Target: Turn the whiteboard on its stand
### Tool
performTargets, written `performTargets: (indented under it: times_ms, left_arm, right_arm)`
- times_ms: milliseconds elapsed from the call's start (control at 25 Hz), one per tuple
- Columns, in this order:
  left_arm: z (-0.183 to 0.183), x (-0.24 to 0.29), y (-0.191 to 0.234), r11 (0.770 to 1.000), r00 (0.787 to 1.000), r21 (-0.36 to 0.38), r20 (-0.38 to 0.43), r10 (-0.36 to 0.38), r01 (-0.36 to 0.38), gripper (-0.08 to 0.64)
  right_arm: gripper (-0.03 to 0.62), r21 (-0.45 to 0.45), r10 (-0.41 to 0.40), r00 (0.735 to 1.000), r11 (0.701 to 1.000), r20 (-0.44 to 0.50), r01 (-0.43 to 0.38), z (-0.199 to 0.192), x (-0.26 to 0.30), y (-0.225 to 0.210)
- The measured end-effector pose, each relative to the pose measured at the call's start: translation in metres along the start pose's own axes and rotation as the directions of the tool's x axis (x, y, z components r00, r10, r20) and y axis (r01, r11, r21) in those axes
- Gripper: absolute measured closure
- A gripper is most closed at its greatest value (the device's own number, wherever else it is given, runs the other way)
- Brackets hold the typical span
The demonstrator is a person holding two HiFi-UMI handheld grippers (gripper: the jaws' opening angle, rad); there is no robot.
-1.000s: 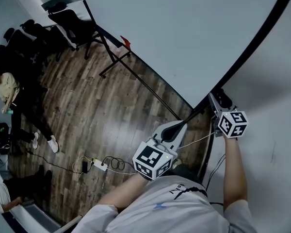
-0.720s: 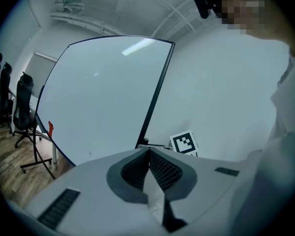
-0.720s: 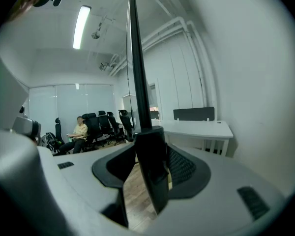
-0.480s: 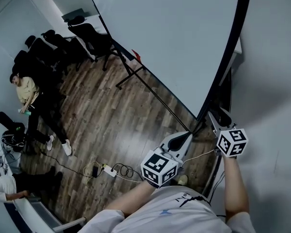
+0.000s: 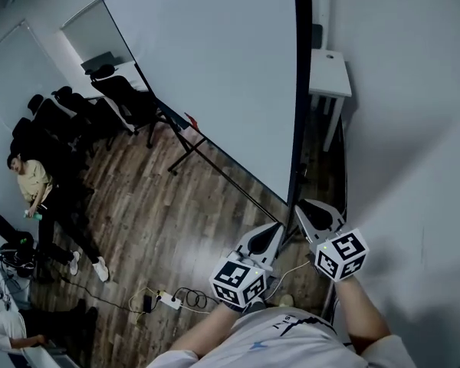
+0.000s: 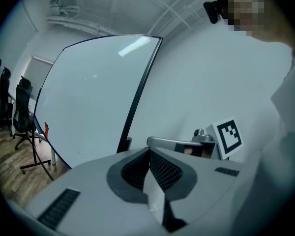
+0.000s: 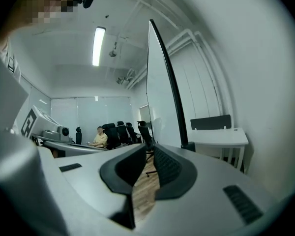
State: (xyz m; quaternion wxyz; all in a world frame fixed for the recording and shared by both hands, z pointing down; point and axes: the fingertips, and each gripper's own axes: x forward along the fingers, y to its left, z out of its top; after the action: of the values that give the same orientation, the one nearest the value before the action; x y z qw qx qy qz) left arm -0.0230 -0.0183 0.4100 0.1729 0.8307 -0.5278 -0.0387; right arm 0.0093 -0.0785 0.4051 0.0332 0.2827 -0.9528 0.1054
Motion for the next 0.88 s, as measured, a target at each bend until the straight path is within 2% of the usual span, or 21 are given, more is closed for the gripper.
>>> performTargets:
  times_ms: [280,880]
  left_arm:
    - [0.02,-0.01,-0.016,0.999,1.0,0.027,0.023,0.016,-0.016,0.548]
    - [0.027,-0.015,-0.024,0.998,0.999,0.059,0.046,0.029,-0.032,0.548]
  right_arm:
    - [0.549,-0.005,0.011,1.0,1.0,0.018,-0.011,0.021,-0.026,0.018]
    - [0.578,-0.025,0.041,0.999,0.999,0.016,-0.041,0.022,-0.031,0.035]
